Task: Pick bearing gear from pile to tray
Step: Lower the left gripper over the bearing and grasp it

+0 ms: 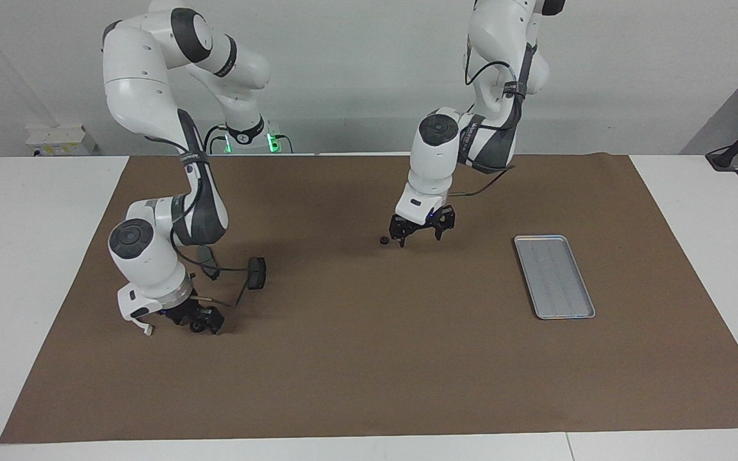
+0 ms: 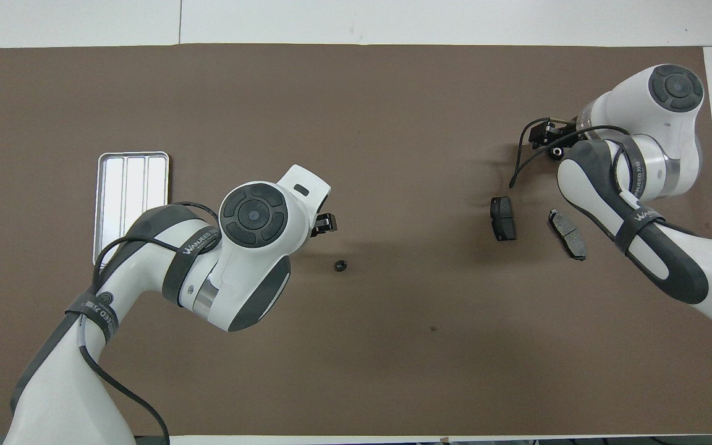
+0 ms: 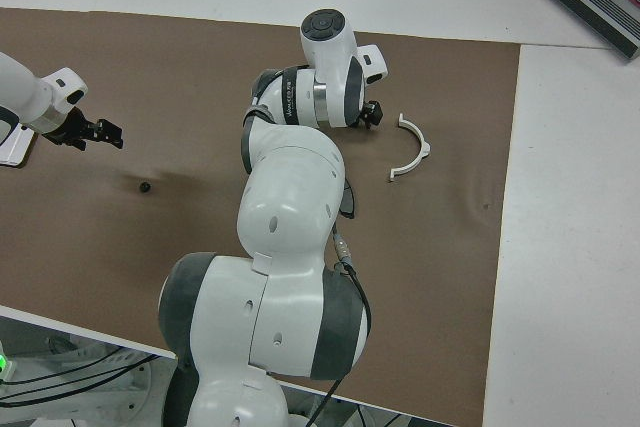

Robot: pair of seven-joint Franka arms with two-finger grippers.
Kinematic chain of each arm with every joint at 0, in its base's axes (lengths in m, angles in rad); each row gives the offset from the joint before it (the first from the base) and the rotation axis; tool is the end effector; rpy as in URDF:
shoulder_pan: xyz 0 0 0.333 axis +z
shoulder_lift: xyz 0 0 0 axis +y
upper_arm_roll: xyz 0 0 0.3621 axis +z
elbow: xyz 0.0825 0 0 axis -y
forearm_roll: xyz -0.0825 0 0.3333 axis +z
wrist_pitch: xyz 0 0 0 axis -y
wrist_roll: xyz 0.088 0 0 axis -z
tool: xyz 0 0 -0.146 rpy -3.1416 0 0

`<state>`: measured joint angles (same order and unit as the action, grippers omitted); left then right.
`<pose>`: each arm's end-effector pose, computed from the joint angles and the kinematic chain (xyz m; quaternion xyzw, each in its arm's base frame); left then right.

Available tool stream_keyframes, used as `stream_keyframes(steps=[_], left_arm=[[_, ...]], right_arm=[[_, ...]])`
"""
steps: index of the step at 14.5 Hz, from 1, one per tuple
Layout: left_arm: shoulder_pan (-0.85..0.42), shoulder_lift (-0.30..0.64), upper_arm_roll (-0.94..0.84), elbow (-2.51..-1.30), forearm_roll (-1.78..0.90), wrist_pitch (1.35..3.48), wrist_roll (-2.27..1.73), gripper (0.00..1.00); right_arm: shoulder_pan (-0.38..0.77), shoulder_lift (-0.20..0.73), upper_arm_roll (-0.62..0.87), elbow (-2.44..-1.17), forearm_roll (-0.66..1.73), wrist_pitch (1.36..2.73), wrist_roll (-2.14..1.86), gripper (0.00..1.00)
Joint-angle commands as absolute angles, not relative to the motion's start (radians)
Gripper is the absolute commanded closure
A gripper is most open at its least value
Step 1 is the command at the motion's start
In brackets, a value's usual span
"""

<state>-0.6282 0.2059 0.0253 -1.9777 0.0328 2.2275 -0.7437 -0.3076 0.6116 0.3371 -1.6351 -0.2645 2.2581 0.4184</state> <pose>0.4696 -0.3217 0.4044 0.9978 0.0603 0.0270 0.0014 0.6782 -0.0299 0.3103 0.9893 -0.1431 0.0279 0.0032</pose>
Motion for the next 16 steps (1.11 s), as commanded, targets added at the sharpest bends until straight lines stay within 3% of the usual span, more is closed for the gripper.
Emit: stream_keyframes(steps=[1, 3, 6, 8, 13, 16], left_arm=[[-0.653, 0.198, 0.043, -1.983, 0.055, 2.244, -0.773, 0.0], [-0.675, 0.233, 0.043, -1.956, 0.055, 2.247, -0.799, 0.0], [-0.678, 0.268, 0.043, -1.965, 0.055, 2.275, -0.802, 0.0], [-0.678, 0.278, 0.041, -1.98, 0.055, 2.319, -0.802, 0.0], [-0.729, 0.276, 0.037, -2.0, 0.052, 2.371, -0.873, 0.0], [-0.784, 0.273, 0.037, -2.006, 0.044, 2.367, -0.911, 0.0]], right_arm=[[-0.316, 0.623, 0.344, -1.629, -0.279, 2.276, 0.433, 0.04], [-0.314, 0.623, 0.344, -1.629, -0.278, 2.269, 0.434, 0.14], [-0.314, 0.621, 0.344, -1.629, -0.273, 2.25, 0.436, 0.38], [-0.313, 0.62, 0.344, -1.626, -0.27, 2.231, 0.443, 0.47], [-0.311, 0.618, 0.345, -1.625, -0.268, 2.214, 0.456, 1.0], [-0.31, 0.617, 0.345, -1.624, -0.275, 2.207, 0.454, 1.0]])
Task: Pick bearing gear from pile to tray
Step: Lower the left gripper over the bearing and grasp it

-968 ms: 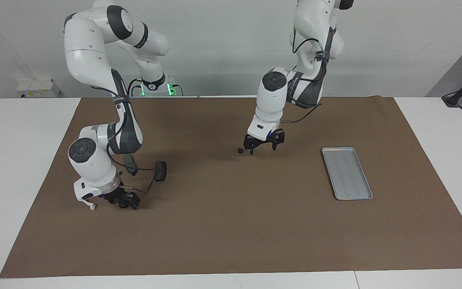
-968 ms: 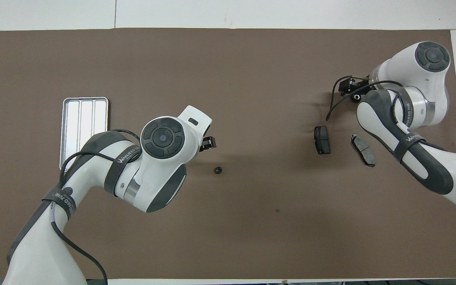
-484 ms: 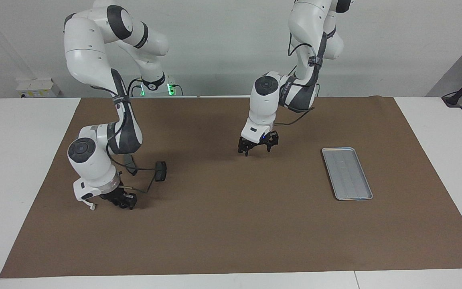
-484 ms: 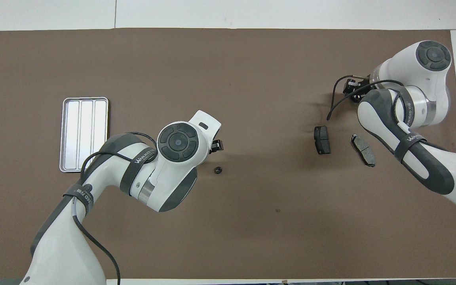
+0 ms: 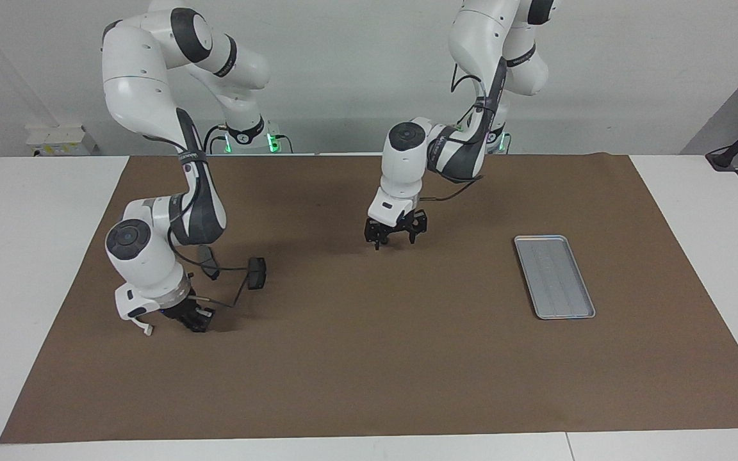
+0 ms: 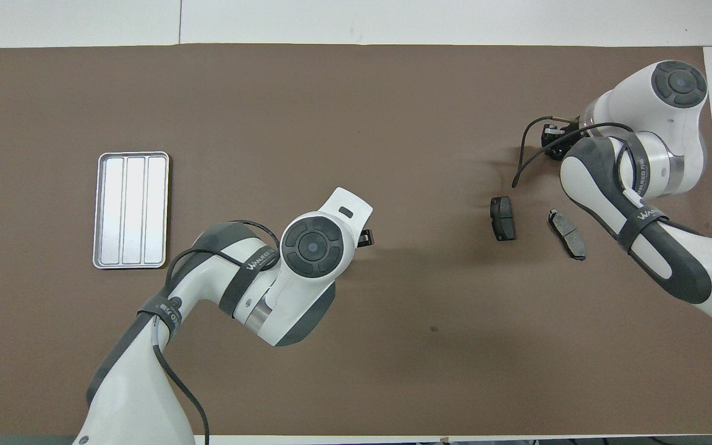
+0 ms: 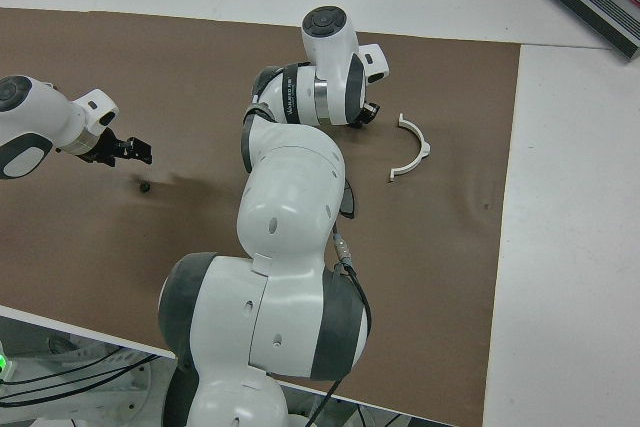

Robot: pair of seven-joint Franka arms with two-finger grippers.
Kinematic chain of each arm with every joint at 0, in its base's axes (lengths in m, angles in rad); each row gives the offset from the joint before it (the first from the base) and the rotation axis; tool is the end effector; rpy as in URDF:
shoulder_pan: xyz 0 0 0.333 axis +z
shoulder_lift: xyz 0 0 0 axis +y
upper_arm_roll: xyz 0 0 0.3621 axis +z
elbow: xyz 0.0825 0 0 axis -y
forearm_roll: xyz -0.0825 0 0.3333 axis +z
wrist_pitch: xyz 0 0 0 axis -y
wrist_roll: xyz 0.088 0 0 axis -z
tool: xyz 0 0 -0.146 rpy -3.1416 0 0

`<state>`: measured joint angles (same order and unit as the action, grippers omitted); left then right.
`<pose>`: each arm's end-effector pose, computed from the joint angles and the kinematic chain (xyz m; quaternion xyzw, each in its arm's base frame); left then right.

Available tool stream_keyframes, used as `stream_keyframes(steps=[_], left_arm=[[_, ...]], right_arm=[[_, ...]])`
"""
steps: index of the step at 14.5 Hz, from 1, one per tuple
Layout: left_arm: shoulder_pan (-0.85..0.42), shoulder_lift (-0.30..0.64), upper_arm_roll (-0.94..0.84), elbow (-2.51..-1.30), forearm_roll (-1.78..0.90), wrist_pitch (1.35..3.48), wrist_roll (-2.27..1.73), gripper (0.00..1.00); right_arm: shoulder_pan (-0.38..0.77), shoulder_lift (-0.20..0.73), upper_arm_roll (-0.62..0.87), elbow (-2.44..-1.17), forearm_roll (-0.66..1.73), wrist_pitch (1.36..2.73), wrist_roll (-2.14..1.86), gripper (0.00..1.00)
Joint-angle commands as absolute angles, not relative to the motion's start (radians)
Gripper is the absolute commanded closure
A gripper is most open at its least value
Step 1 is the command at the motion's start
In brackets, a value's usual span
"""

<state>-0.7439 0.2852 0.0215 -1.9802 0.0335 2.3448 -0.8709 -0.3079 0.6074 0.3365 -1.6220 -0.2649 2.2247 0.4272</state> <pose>0.4425 -0.3891 0.3688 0.9971 0.0624 0.0388 0.0176 0.6771 -0.0323 0.3151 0.9886 -0.1492 0.0203 0.0075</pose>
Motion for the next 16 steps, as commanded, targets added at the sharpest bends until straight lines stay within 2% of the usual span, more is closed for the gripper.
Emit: stream_keyframes(steps=[1, 8, 13, 15, 16], left_arm=[[-0.796, 0.27, 0.037, -2.017, 0.044, 2.373, -0.911, 0.0], [-0.801, 0.252, 0.037, -2.102, 0.044, 2.419, -0.916, 0.0], [-0.816, 0.249, 0.038, -2.108, 0.044, 2.413, -0.917, 0.01], [-0.818, 0.249, 0.037, -2.108, 0.044, 2.411, -0.919, 0.08], [-0.822, 0.249, 0.038, -2.108, 0.044, 2.411, -0.919, 0.16]], right_arm=[[-0.31, 0.617, 0.345, -1.624, -0.278, 2.206, 0.453, 1.0], [-0.296, 0.604, 0.347, -1.577, -0.281, 2.122, 0.443, 1.0], [-0.282, 0.546, 0.353, -1.574, -0.299, 2.05, 0.416, 1.0], [-0.279, 0.514, 0.354, -1.574, -0.304, 2.008, 0.397, 1.0], [-0.279, 0.496, 0.356, -1.574, -0.302, 1.988, 0.394, 1.0]])
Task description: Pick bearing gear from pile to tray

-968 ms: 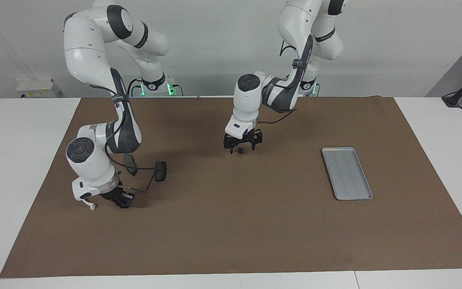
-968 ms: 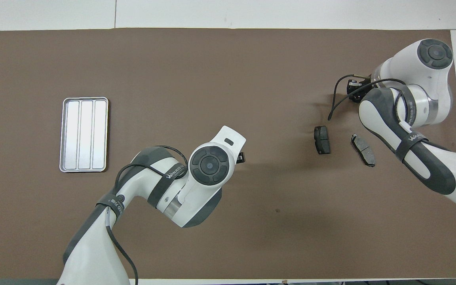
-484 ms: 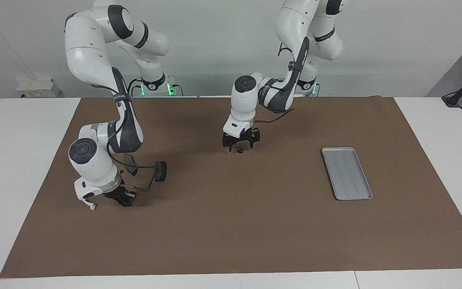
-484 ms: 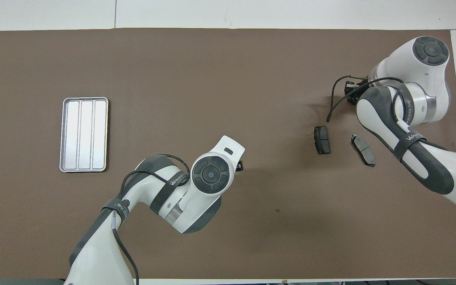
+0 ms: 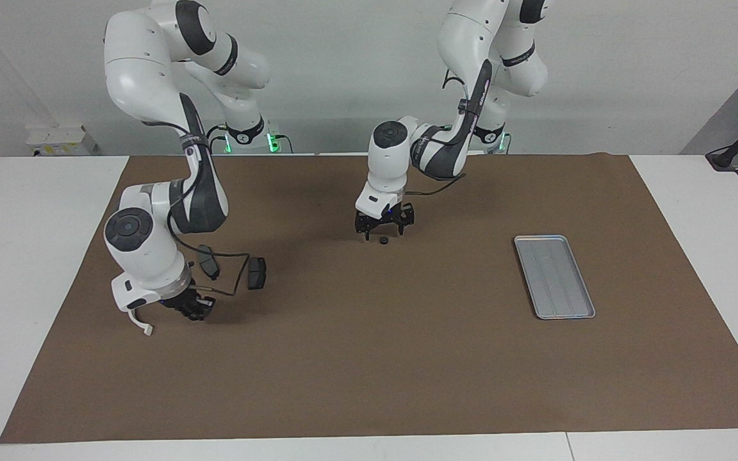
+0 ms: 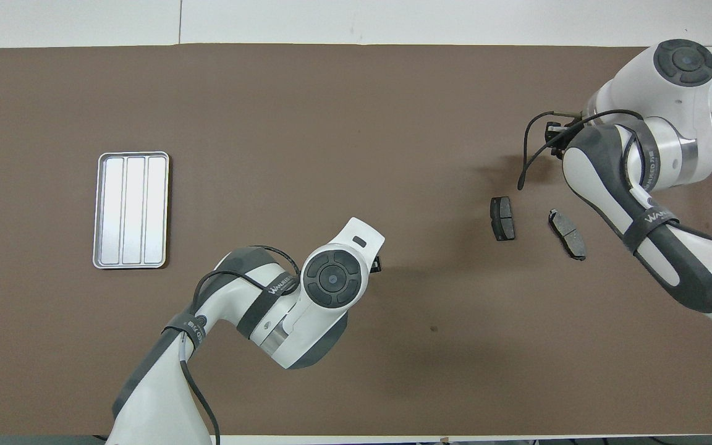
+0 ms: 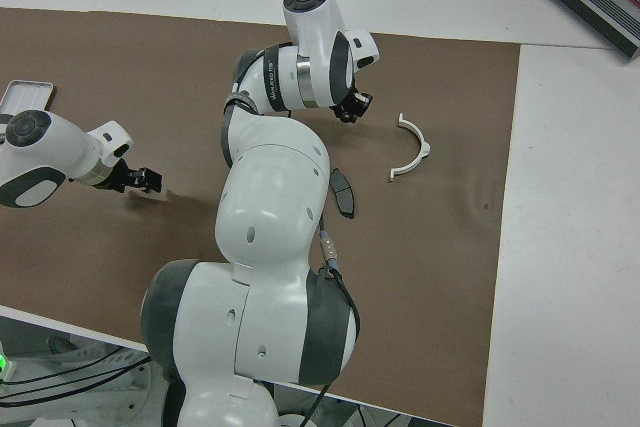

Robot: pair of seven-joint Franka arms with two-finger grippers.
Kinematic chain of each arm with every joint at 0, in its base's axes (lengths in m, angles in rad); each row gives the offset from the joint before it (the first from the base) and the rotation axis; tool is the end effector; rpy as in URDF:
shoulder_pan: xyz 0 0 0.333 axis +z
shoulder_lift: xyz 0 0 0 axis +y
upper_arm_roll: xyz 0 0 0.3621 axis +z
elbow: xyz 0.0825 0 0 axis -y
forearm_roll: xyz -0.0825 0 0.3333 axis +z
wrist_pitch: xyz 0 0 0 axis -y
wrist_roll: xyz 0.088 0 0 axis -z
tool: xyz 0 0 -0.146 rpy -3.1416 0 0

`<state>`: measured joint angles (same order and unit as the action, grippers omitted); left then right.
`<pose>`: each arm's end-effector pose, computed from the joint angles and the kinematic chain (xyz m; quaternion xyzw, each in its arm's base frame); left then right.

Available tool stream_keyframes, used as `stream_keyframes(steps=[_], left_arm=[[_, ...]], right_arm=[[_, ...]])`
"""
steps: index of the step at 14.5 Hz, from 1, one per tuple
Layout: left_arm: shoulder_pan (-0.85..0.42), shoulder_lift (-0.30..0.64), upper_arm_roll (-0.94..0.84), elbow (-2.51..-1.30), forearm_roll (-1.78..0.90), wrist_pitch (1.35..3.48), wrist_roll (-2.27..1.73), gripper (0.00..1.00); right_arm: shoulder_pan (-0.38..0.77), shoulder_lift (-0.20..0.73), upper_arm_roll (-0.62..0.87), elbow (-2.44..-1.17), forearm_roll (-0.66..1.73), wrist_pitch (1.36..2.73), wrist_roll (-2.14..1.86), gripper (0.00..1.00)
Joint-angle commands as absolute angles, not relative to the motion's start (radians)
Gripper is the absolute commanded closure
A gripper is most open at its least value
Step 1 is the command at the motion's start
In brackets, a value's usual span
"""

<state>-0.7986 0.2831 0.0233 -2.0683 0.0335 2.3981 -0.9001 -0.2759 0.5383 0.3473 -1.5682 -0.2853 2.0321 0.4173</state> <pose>0.4075 -0.3985 0.3400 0.9984 0.0498 0.0267 0.0074 0.6638 -0.0152 0.3661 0.9910 -0.1273 -0.0088 0.0416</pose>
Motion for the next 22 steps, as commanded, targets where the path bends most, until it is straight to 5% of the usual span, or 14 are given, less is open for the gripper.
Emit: stream_keyframes(steps=[1, 5, 22], left_arm=[[-0.822, 0.249, 0.038, -2.108, 0.044, 2.414, -0.919, 0.24], [-0.821, 0.25, 0.04, -2.108, 0.044, 2.419, -0.917, 0.54], [-0.804, 0.267, 0.044, -2.106, 0.054, 2.45, -0.9, 0.56]], right_arm=[[-0.279, 0.48, 0.356, -1.574, -0.302, 1.973, 0.379, 1.0], [-0.267, 0.424, 0.356, -1.574, -0.301, 1.915, 0.328, 1.0], [-0.268, 0.322, 0.408, -1.525, -0.285, 1.724, 0.301, 1.0]])
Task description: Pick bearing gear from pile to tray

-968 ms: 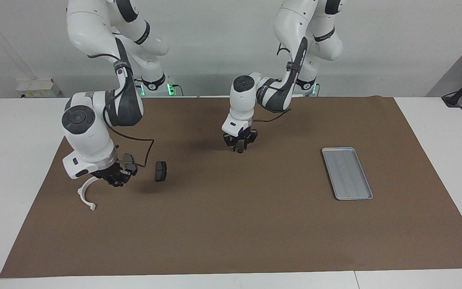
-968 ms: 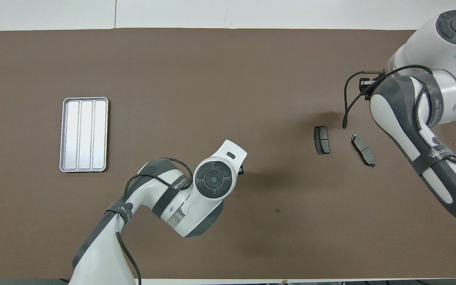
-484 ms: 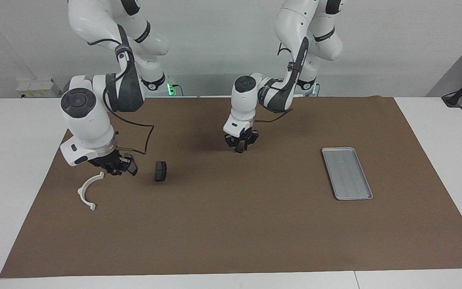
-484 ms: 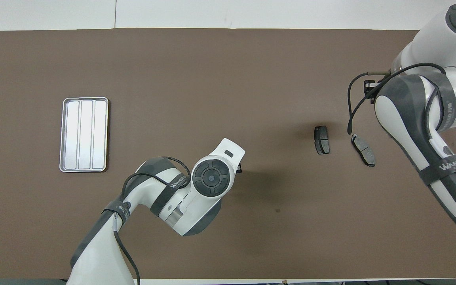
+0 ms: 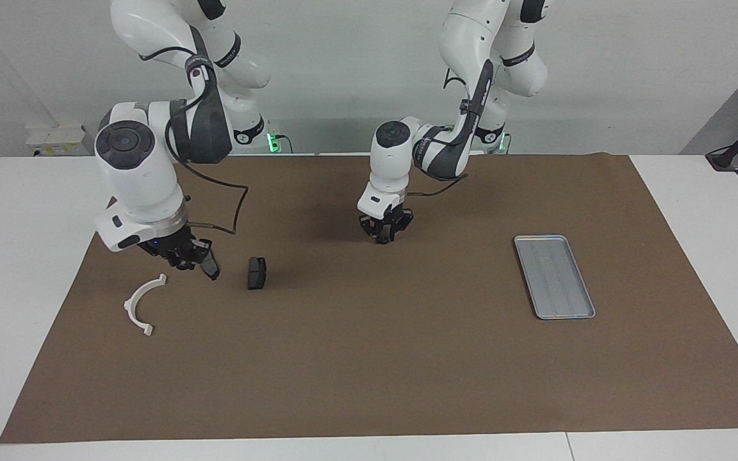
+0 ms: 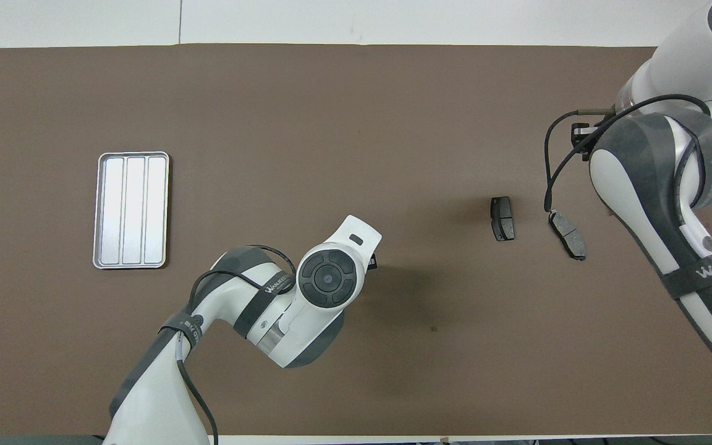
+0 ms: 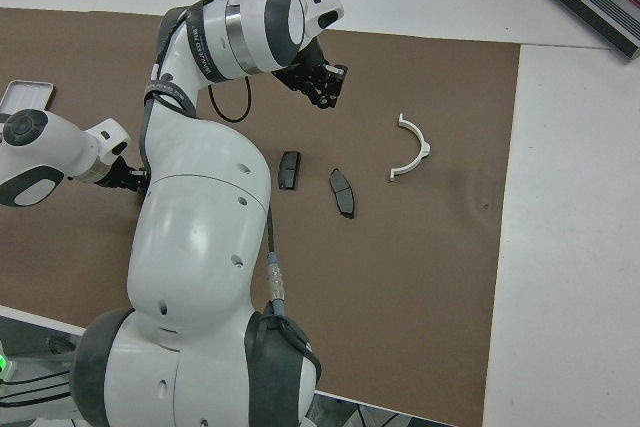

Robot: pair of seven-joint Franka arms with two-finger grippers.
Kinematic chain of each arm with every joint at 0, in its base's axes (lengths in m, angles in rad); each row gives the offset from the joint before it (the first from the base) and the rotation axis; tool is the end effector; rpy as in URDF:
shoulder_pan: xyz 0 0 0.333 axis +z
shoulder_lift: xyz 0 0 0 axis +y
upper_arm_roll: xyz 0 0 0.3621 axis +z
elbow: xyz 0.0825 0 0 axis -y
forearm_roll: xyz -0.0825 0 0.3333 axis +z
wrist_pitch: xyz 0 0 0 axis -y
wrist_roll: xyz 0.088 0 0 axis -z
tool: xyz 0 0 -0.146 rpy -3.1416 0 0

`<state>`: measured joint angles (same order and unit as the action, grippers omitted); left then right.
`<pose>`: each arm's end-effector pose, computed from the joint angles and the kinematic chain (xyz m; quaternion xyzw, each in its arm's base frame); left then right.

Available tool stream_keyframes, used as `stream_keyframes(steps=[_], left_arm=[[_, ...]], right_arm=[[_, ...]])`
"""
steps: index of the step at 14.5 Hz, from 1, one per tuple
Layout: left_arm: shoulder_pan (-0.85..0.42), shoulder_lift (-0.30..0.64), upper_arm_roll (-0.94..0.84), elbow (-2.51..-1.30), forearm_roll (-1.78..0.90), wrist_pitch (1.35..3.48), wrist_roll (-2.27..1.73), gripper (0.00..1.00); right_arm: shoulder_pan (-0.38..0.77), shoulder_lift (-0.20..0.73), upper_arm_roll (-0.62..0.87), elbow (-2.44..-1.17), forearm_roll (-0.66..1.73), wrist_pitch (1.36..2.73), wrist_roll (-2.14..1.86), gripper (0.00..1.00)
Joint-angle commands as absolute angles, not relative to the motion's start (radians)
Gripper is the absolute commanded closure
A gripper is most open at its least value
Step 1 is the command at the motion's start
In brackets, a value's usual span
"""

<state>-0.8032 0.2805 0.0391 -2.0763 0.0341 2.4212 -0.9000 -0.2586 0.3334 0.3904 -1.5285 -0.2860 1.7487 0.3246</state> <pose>0.4121 -0.3948 0.3407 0.9978 0.0545 0.0343 0.0124 0.6107 0.0123 0.4900 0.9936 -0.0715 -0.0247 0.0844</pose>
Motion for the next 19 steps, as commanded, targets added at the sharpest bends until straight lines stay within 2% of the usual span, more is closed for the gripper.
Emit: stream_keyframes(steps=[1, 3, 7, 9, 13, 16, 19], left_arm=[[-0.804, 0.267, 0.044, -2.106, 0.054, 2.45, -0.902, 0.56], [-0.804, 0.268, 0.044, -2.106, 0.054, 2.45, -0.902, 0.57], [-0.802, 0.27, 0.046, -2.105, 0.054, 2.457, -0.903, 0.9], [-0.802, 0.272, 0.048, -2.102, 0.055, 2.456, -0.904, 0.99], [-0.769, 0.255, 0.054, -2.002, 0.092, 2.329, -0.888, 1.0], [-0.695, 0.183, 0.054, -1.919, 0.092, 2.183, -0.798, 1.0], [-0.588, 0.108, 0.054, -1.898, 0.091, 2.088, -0.642, 1.0]], right_arm=[[-0.27, 0.318, 0.408, -1.525, -0.285, 1.724, 0.301, 1.0], [-0.27, 0.316, 0.408, -1.525, -0.285, 1.72, 0.301, 1.0], [-0.268, 0.308, 0.414, -1.525, -0.285, 1.715, 0.301, 1.0], [-0.268, 0.307, 0.414, -1.525, -0.285, 1.713, 0.301, 1.0], [-0.268, 0.304, 0.417, -1.525, -0.284, 1.707, 0.302, 1.0], [-0.268, 0.298, 0.428, -1.525, -0.282, 1.703, 0.308, 1.0], [-0.267, 0.293, 0.451, -1.522, -0.243, 1.7, 0.33, 1.0]])
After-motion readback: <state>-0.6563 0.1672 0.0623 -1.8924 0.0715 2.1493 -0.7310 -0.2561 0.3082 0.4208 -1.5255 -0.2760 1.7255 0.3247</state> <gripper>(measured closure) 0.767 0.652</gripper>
